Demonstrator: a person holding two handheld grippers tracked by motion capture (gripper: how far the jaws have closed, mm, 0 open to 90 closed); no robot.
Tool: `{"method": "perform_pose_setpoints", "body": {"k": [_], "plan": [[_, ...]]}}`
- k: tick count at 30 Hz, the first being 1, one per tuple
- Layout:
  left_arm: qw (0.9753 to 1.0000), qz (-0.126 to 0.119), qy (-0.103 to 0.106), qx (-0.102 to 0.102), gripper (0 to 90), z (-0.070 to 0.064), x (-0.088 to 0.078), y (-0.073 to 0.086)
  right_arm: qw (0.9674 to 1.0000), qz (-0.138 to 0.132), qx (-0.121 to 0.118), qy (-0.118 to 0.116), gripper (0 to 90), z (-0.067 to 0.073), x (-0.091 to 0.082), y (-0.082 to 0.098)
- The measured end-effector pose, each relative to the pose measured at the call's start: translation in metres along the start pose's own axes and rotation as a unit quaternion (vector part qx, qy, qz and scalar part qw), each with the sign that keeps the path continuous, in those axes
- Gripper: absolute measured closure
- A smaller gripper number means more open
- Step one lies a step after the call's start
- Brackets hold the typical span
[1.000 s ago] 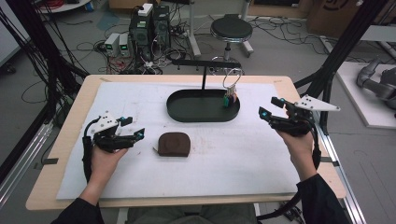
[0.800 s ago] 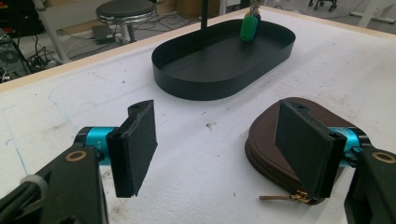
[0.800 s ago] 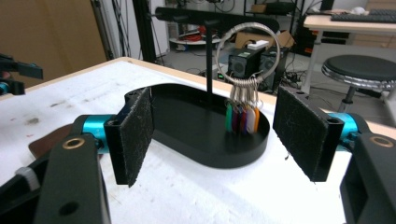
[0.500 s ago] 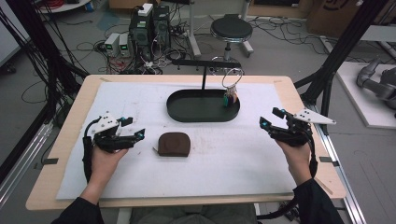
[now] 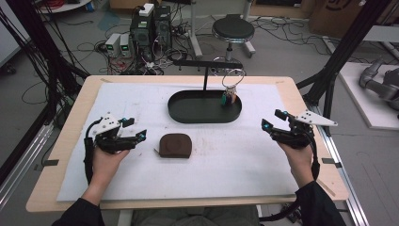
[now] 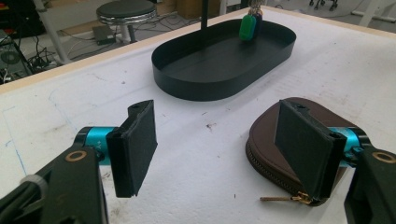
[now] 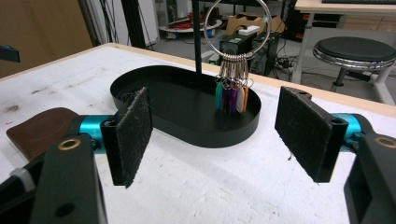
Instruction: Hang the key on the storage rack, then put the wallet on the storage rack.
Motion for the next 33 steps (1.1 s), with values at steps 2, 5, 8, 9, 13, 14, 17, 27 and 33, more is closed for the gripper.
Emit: {"method": "perform_pose_setpoints", "body": {"k": [2,5,8,9,13,14,17,27,33], "plan": [[1.0000,0.000,0.000,0.000,29.8,-0.0002,0.0001,0.0000,1.0000,0.000,0.000,0.001,28.1,-0.0007,-0.0001,0.0005],[1.0000,-0.001,0.000,0.001,29.8,-0.0005,0.0005,-0.0002,1.0000,0.002,0.001,0.002,28.0,-0.0013,-0.0005,0.0013],[1.0000,-0.001,0.000,0.001,29.8,-0.0005,0.0008,-0.0001,1.0000,0.002,0.001,0.003,28.0,-0.0018,-0.0012,0.0017],[1.0000,-0.001,0.000,0.001,29.8,-0.0007,0.0010,-0.0001,1.0000,0.002,0.001,0.004,28.0,-0.0020,-0.0013,0.0016],[1.0000,-0.002,0.000,0.001,29.8,-0.0005,0.0006,-0.0003,1.0000,0.001,0.004,0.004,28.0,-0.0027,-0.0018,0.0015],[1.0000,-0.003,-0.001,0.000,29.8,-0.0004,0.0005,-0.0004,1.0000,0.001,0.002,0.005,28.0,-0.0032,-0.0017,0.0015],[1.0000,-0.002,0.001,0.000,29.8,-0.0003,0.0006,-0.0001,1.0000,0.001,0.002,0.006,28.0,-0.0036,-0.0020,0.0018],[1.0000,-0.002,0.003,-0.001,29.8,-0.0008,0.0014,-0.0002,0.9999,0.004,0.003,0.012,28.0,-0.0073,-0.0024,0.0035],[1.0000,0.002,0.007,0.000,29.8,-0.0034,0.0030,-0.0014,0.9999,0.004,0.002,0.015,28.0,-0.0098,-0.0019,0.0041]]}}
Point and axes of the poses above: each handheld gripper's, and its own axes: x roughly forward along the jaws, y roughly out of its underside, z roughly to its left, the point moved 5 cm from there along x, roughly forward along the jaws, and after that the axes turned 12 degrees about -z, right-handed, at the moved point
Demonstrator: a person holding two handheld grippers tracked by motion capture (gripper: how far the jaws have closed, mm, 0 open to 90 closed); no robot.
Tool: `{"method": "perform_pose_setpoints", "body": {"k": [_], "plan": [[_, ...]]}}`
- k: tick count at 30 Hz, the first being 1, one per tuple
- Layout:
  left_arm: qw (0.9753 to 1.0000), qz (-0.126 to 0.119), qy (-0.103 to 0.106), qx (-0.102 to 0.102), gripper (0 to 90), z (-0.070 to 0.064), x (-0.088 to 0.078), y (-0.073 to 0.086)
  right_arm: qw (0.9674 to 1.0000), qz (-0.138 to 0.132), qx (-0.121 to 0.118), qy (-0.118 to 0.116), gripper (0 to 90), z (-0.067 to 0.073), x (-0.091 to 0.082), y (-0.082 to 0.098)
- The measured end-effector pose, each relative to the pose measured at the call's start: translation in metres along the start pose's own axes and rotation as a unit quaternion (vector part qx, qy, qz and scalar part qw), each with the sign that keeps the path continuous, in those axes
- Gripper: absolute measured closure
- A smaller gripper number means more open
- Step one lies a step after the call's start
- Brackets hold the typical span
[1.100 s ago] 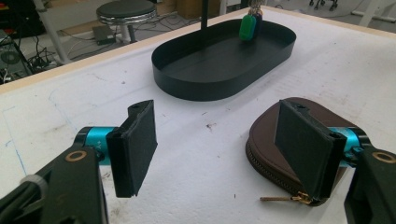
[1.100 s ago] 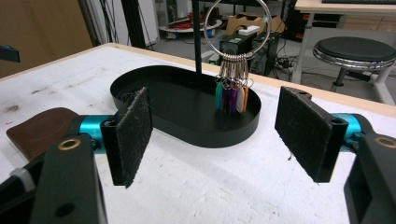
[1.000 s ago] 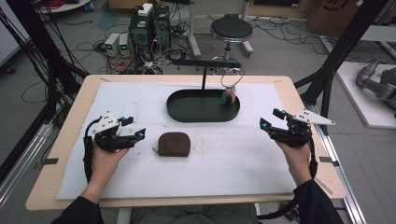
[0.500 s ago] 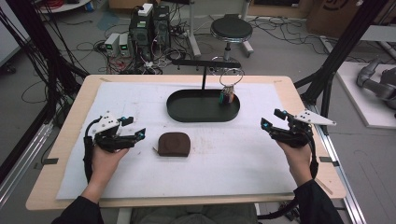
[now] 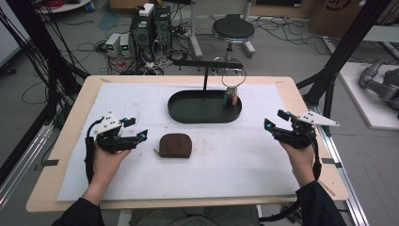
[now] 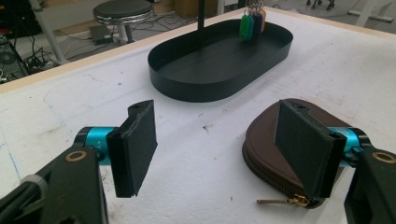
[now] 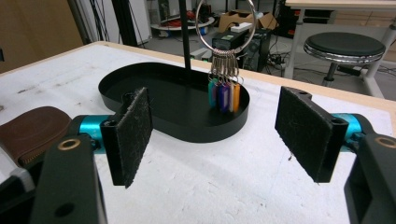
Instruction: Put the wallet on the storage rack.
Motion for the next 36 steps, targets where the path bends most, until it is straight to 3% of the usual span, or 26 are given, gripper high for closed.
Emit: {"method": "perform_pose_setpoints", "body": {"k": [8,15,23,27,33,36], "plan": [[0.9996,0.011,0.021,-0.015,29.8,-0.008,0.008,0.001,1.0000,0.006,-0.002,0.001,28.1,-0.001,0.002,0.003],[0.9982,0.043,0.034,-0.025,33.9,-0.017,0.023,0.009,0.9999,0.010,-0.005,0.001,28.1,0.001,0.002,0.003],[0.9956,0.063,0.035,-0.061,40.1,-0.019,0.039,0.016,0.9998,0.019,-0.012,0.000,28.2,0.003,0.005,0.006],[0.9912,0.091,0.033,-0.091,42.2,-0.018,0.050,0.024,0.9997,0.021,-0.014,-0.001,28.2,0.003,0.007,0.007],[0.9781,0.134,0.040,-0.155,43.9,-0.016,0.061,0.039,0.9996,0.023,-0.018,-0.003,28.2,0.004,0.007,0.008],[0.9747,0.144,0.044,-0.165,47.3,-0.016,0.062,0.043,0.9996,0.024,-0.017,-0.004,28.3,0.004,0.007,0.008]]}}
Point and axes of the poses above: each handheld gripper's, and its own axes: x roughly forward along the jaws, y roughly out of its underside, z roughly to its left, the point moved 5 cm from there along x, roughly forward along the jaws, and after that the axes turned 12 degrees about -z, right-handed, at the moved point
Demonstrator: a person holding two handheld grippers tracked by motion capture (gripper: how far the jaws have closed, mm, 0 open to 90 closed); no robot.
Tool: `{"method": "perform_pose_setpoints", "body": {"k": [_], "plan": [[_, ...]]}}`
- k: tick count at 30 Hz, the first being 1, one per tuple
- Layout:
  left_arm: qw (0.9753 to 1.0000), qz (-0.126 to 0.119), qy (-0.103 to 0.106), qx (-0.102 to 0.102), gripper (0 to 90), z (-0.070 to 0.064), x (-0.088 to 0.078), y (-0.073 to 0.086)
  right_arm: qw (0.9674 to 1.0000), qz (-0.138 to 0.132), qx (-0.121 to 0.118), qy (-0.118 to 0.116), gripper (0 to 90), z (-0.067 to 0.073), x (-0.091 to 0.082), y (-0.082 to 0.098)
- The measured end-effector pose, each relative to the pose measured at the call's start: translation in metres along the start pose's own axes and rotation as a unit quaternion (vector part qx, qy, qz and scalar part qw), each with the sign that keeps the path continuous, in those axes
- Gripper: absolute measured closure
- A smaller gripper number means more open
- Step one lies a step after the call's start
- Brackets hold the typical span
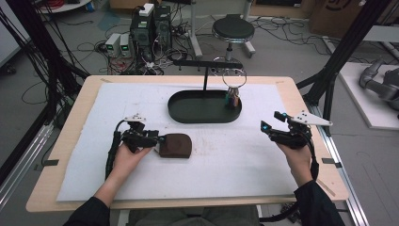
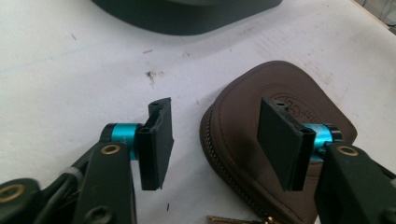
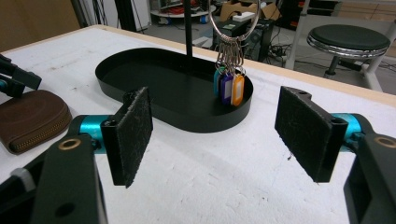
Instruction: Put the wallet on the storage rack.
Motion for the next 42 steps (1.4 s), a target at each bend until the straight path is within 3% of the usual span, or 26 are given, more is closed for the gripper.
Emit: {"method": "perform_pose_setpoints", "body": {"k": [6,10,12,17,21,30,35,39,42], "plan": [[0.9996,0.004,0.027,-0.010,63.6,-0.003,0.000,0.002,1.0000,0.005,0.000,-0.003,28.2,0.001,0.002,0.001],[0.9996,0.002,0.029,0.005,69.8,-0.005,-0.001,0.001,0.9999,0.008,-0.006,-0.007,28.2,0.005,0.004,0.002],[0.9995,-0.001,0.030,0.013,77.5,-0.006,-0.002,0.000,0.9999,0.010,-0.010,-0.008,28.3,0.007,0.005,0.002],[0.9985,-0.027,0.044,0.016,83.7,-0.011,-0.007,-0.004,0.9998,0.011,-0.016,-0.011,28.4,0.010,0.007,0.002],[0.9962,-0.054,0.060,0.032,85.3,-0.019,-0.012,-0.010,0.9998,0.010,-0.011,-0.014,28.5,0.013,0.008,0.002],[0.9844,-0.120,0.096,0.086,86.2,-0.042,-0.023,-0.025,0.9992,0.005,-0.010,-0.039,28.4,0.026,0.015,0.000],[0.9779,-0.137,0.108,0.116,86.4,-0.050,-0.027,-0.030,0.9977,0.010,-0.017,-0.065,28.4,0.040,0.022,0.000],[0.9701,-0.154,0.126,0.139,86.6,-0.057,-0.030,-0.034,0.9956,0.015,-0.019,-0.090,28.4,0.051,0.028,0.001],[0.9655,-0.168,0.139,0.142,86.6,-0.063,-0.031,-0.038,0.9932,0.019,-0.018,-0.113,28.4,0.060,0.033,0.002]]}}
Point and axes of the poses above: each handheld gripper's, and its own axes: x roughly forward along the jaws, y roughly out of its underside, z roughly to its left, the point moved 5 cm from there along x, roughly forward along the jaws, and after that the axes turned 12 degrees about -z, right-handed, at the moved point
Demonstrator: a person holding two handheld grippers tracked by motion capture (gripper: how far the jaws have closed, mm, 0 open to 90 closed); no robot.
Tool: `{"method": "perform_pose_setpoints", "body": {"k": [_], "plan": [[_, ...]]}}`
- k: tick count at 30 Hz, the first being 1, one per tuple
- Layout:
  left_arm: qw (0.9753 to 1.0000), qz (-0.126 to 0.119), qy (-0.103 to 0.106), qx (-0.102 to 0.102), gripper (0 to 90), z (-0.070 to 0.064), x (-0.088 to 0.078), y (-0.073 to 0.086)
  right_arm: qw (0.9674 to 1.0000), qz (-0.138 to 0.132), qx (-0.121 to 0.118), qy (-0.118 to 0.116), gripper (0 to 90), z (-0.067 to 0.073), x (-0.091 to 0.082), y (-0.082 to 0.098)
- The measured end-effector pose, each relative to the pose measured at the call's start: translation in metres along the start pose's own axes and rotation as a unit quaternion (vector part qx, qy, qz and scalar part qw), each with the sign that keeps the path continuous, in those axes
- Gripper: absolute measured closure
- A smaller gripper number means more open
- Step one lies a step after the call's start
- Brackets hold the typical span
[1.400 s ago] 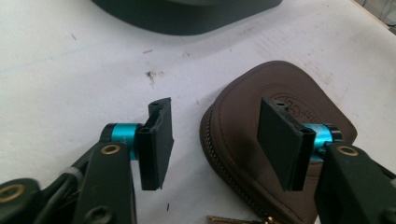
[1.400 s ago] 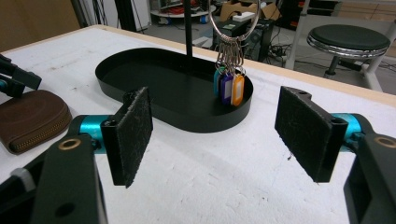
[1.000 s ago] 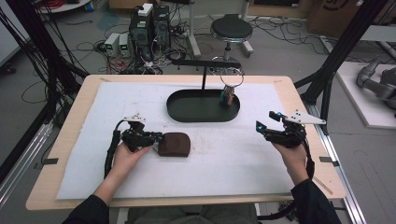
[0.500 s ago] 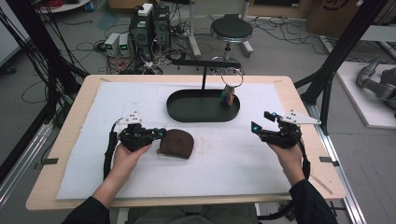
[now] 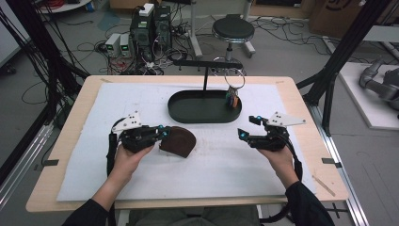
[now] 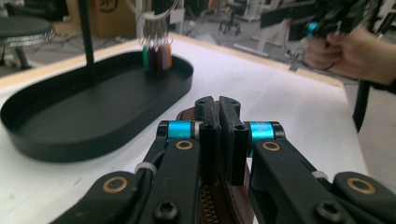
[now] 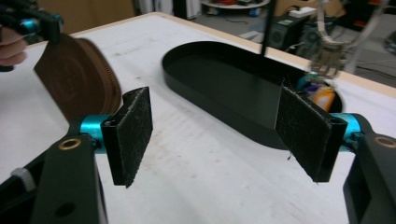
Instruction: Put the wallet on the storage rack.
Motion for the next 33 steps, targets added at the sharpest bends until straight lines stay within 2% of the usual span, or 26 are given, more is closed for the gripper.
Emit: {"method": "perform_pose_setpoints", "body": {"k": [5,10,18,23,28,30,32,33], "plan": [[0.9998,-0.003,0.019,0.008,86.7,-0.008,0.005,-0.003,0.9985,0.013,-0.003,-0.054,28.4,0.017,0.013,0.003],[0.9990,-0.022,0.038,0.011,86.7,-0.017,0.009,-0.010,0.9952,0.023,-0.006,-0.095,28.4,0.034,0.023,0.005],[0.9960,-0.052,0.072,0.008,86.6,-0.031,0.016,-0.019,0.9907,0.030,0.001,-0.133,28.4,0.050,0.032,0.006],[0.9938,-0.059,0.093,0.014,86.6,-0.040,0.022,-0.022,0.9863,0.031,0.013,-0.161,28.4,0.057,0.036,0.007],[0.9910,-0.069,0.113,0.018,86.6,-0.049,0.027,-0.025,0.9793,0.039,0.035,-0.195,28.5,0.065,0.041,0.009],[0.9896,-0.074,0.122,0.017,86.7,-0.051,0.029,-0.025,0.9750,0.042,0.048,-0.213,28.8,0.067,0.043,0.010],[0.9886,-0.077,0.128,0.017,86.6,-0.054,0.030,-0.026,0.9692,0.048,0.060,-0.234,35.3,0.070,0.044,0.011],[0.9886,-0.075,0.129,0.021,86.6,-0.054,0.030,-0.026,0.9683,0.050,0.060,-0.237,38.6,0.071,0.044,0.012]]}}
Point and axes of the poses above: each handheld gripper's, and its own axes: x roughly forward along the jaws, y roughly out of its underside, z roughly to its left, the point moved 5 cm from there along x, roughly forward along the jaws, and after that the axes turned 12 degrees about -z, right-handed, at the moved point
